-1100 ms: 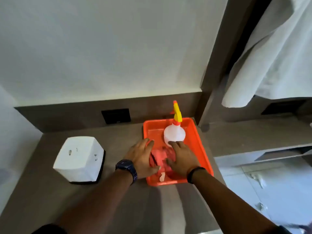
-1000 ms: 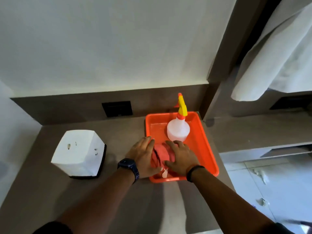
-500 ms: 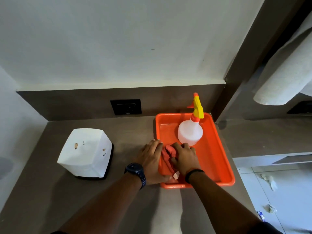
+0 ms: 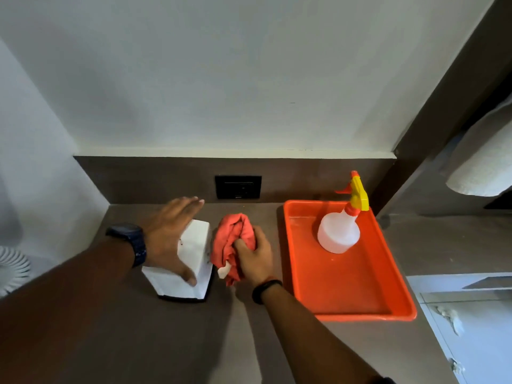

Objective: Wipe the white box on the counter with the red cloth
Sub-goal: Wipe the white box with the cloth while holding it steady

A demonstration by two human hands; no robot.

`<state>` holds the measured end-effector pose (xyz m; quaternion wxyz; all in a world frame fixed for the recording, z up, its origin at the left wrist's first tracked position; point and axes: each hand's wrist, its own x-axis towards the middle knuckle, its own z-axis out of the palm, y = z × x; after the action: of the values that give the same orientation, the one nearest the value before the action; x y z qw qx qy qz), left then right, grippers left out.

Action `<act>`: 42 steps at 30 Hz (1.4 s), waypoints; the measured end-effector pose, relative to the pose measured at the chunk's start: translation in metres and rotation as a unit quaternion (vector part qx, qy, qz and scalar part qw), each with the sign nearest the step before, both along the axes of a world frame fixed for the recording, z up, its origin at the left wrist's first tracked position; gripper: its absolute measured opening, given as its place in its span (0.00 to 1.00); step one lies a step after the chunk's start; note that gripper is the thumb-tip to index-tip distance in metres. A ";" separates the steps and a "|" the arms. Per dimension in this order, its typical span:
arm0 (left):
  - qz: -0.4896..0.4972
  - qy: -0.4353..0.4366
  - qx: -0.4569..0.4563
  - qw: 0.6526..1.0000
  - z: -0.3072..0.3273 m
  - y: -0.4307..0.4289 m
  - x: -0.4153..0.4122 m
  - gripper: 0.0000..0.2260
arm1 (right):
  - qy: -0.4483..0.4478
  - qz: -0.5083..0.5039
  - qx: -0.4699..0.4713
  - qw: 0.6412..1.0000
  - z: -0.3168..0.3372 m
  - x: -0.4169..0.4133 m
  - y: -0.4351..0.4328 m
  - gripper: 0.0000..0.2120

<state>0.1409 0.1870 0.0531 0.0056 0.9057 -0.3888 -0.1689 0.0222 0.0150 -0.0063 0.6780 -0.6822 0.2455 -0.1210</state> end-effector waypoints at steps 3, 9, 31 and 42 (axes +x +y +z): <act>0.001 0.022 0.046 0.999 -0.021 0.011 0.003 0.72 | 0.028 0.020 0.104 0.994 -0.019 0.011 0.031 0.13; -0.028 0.003 0.033 0.999 -0.023 0.011 0.004 0.66 | 0.040 -0.048 0.209 0.976 -0.044 0.014 0.080 0.30; -0.019 -0.015 -0.002 1.000 -0.027 0.010 0.007 0.60 | 0.035 -0.105 0.140 0.984 -0.026 0.030 0.081 0.10; -0.011 -0.003 -0.013 1.000 -0.021 0.006 0.001 0.59 | 0.025 -0.136 0.162 0.977 -0.019 0.022 0.088 0.08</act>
<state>0.1417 0.1926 0.0317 0.0143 0.9016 -0.4012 -0.1611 0.0439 0.1029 -0.0251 0.7500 -0.5265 0.3697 -0.1538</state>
